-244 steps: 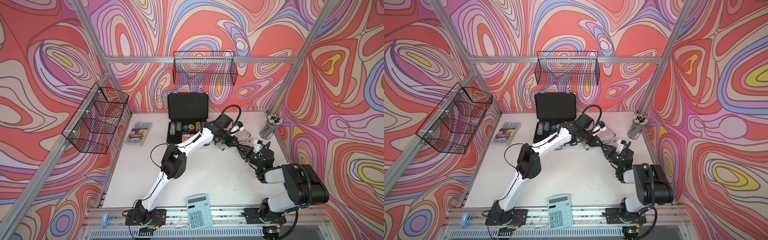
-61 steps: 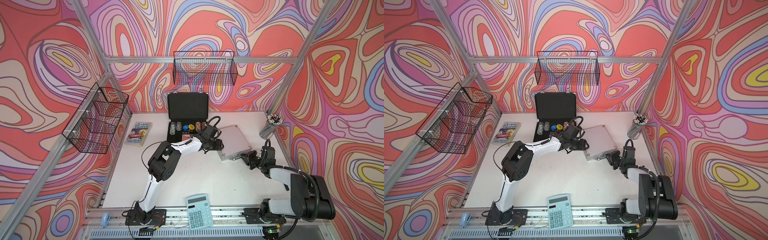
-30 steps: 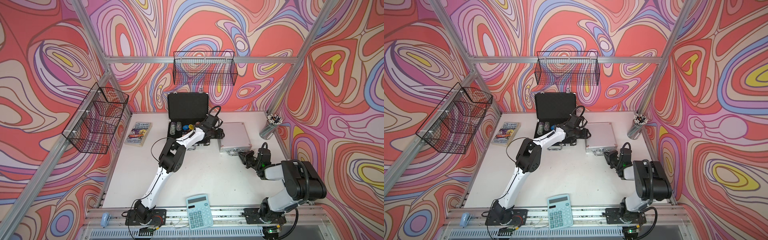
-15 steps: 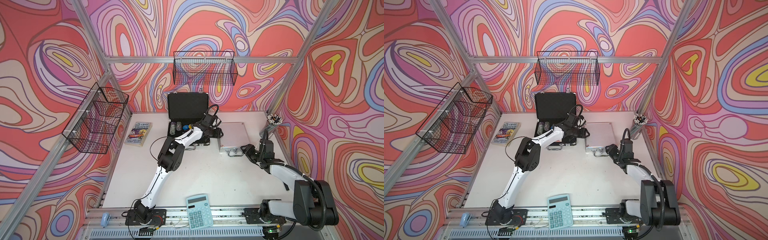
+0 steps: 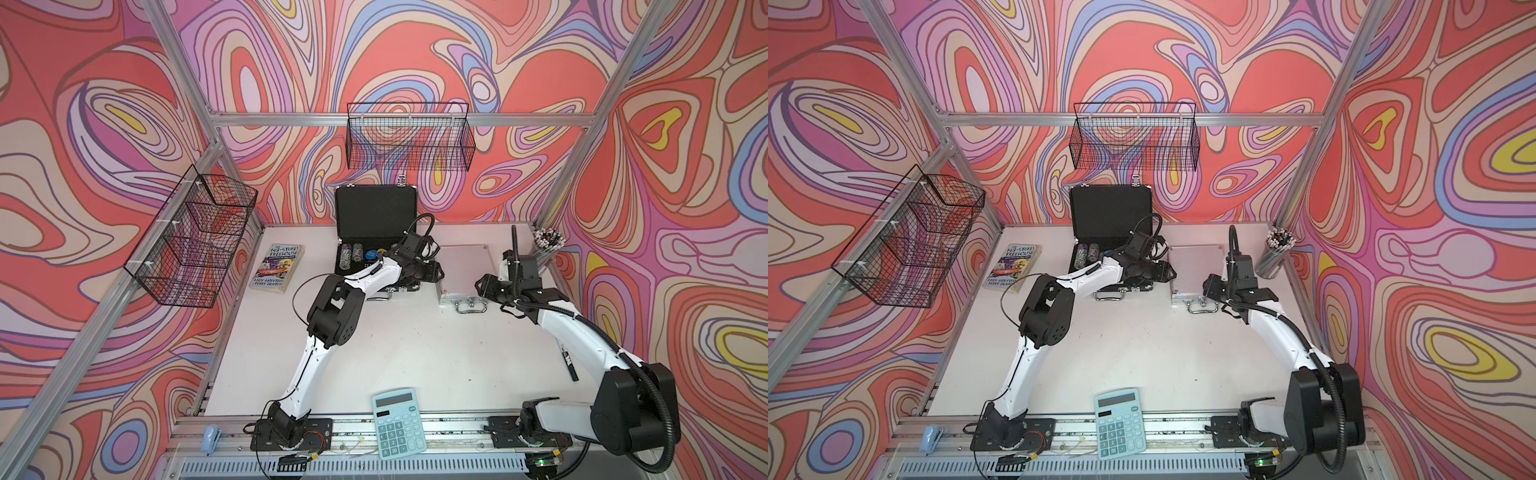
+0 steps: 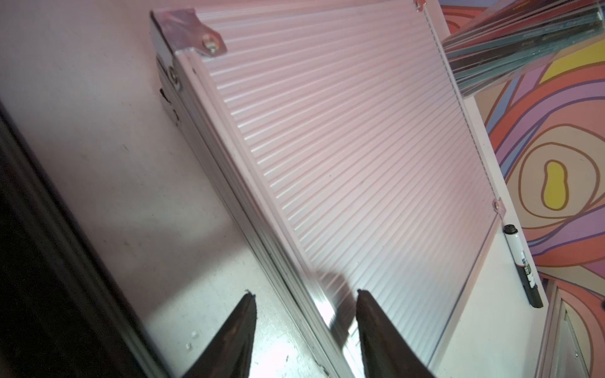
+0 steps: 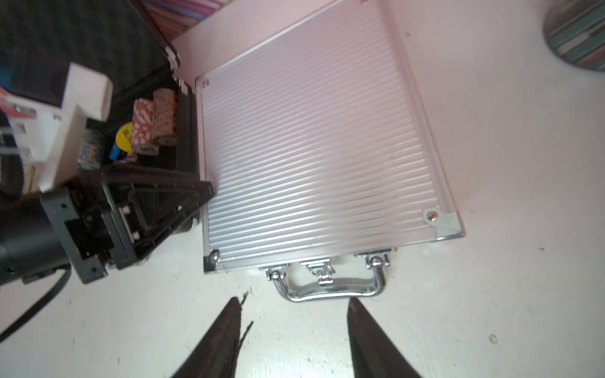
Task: Open the poker set cases
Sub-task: Open the fastener on the poker set case.
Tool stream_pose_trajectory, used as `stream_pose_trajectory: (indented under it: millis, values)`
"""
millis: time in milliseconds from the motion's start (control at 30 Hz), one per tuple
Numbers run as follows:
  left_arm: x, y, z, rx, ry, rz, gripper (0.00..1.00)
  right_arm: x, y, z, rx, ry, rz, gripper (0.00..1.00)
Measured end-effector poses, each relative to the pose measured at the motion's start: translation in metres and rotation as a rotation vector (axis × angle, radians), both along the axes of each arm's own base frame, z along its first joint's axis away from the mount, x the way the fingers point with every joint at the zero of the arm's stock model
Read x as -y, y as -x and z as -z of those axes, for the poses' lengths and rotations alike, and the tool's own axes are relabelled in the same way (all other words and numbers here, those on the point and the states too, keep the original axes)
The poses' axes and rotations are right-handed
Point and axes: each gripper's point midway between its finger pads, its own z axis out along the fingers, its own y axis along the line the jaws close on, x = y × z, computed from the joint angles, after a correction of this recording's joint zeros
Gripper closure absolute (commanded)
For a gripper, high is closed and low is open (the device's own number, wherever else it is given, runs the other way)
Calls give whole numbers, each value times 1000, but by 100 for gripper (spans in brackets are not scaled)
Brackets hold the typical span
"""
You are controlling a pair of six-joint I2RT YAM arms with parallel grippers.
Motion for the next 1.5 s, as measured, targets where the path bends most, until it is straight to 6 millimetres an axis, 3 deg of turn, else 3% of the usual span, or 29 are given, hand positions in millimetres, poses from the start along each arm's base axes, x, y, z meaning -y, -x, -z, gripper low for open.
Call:
stream_pose_trajectory:
  millis: [300, 500, 900, 1500]
  values:
    - [3, 5, 3, -7, 31, 17, 50, -21, 21, 46, -128, 173, -82, 49]
    - [3, 7, 2, -9, 40, 12, 50, -17, 19, 70, -176, 238, -59, 52]
    - [6, 12, 2, -20, 46, 13, 51, -11, -5, 86, -145, 228, 67, 59]
    - [6, 12, 3, -16, 44, 16, 51, -4, -11, 94, -142, 210, 196, 72]
